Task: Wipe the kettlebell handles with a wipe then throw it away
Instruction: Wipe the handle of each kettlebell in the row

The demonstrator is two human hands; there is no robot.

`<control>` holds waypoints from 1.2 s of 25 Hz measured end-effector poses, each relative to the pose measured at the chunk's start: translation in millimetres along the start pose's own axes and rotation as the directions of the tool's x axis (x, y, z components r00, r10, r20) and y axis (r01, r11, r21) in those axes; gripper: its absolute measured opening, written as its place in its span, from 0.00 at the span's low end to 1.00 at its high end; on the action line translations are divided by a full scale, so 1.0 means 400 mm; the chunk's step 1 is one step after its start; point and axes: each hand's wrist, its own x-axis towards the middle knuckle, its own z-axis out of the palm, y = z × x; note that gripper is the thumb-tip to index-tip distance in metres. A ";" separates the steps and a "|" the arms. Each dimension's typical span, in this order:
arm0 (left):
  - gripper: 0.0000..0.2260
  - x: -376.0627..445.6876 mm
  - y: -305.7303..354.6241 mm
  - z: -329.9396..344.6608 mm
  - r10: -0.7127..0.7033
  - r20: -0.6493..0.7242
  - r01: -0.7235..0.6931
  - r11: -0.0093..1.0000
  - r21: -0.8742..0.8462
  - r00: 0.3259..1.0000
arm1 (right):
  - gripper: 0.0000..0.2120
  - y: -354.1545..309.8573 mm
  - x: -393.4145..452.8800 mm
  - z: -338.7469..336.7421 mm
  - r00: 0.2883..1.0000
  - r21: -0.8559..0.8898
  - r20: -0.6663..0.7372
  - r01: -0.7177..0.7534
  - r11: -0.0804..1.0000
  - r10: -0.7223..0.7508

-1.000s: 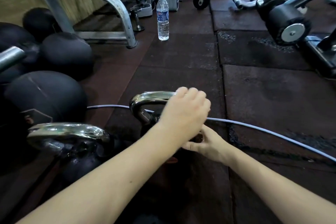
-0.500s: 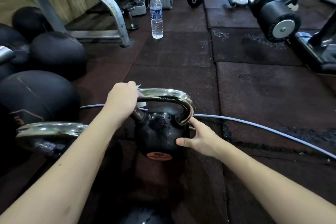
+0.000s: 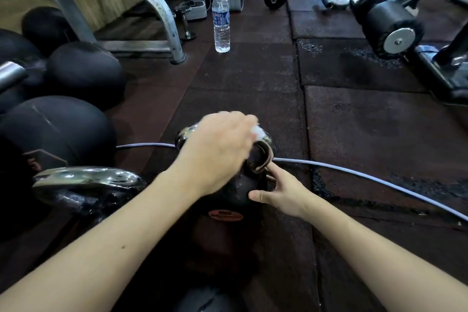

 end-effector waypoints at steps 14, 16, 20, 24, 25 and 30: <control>0.10 0.063 0.115 0.024 -0.166 0.020 0.160 0.972 0.175 0.986 | 0.46 0.004 0.004 0.007 1.000 0.007 -0.014 0.019 1.000 -0.019; 0.08 0.061 0.137 0.046 -0.024 0.034 0.018 0.986 0.164 0.999 | 0.44 0.005 0.005 0.007 1.000 0.005 -0.022 0.019 1.000 -0.019; 0.14 -0.018 0.029 0.027 -0.236 -0.147 0.237 0.971 -0.011 0.960 | 0.42 0.006 0.000 0.008 1.000 0.048 0.001 -0.004 0.999 0.004; 0.16 -0.061 -0.037 0.012 -0.629 -0.061 0.563 0.731 -0.385 0.775 | 0.39 -0.003 -0.001 0.001 0.999 0.000 0.019 -0.035 0.999 0.035; 0.16 -0.050 -0.044 0.005 -0.706 -0.010 0.607 0.616 -0.501 0.708 | 0.38 -0.009 -0.004 -0.002 0.999 -0.009 0.014 -0.039 0.999 0.040; 0.14 -0.030 -0.046 -0.007 -0.676 -0.004 0.651 0.710 -0.268 0.737 | 0.39 -0.019 -0.012 0.001 0.999 -0.010 0.006 -0.054 0.998 0.054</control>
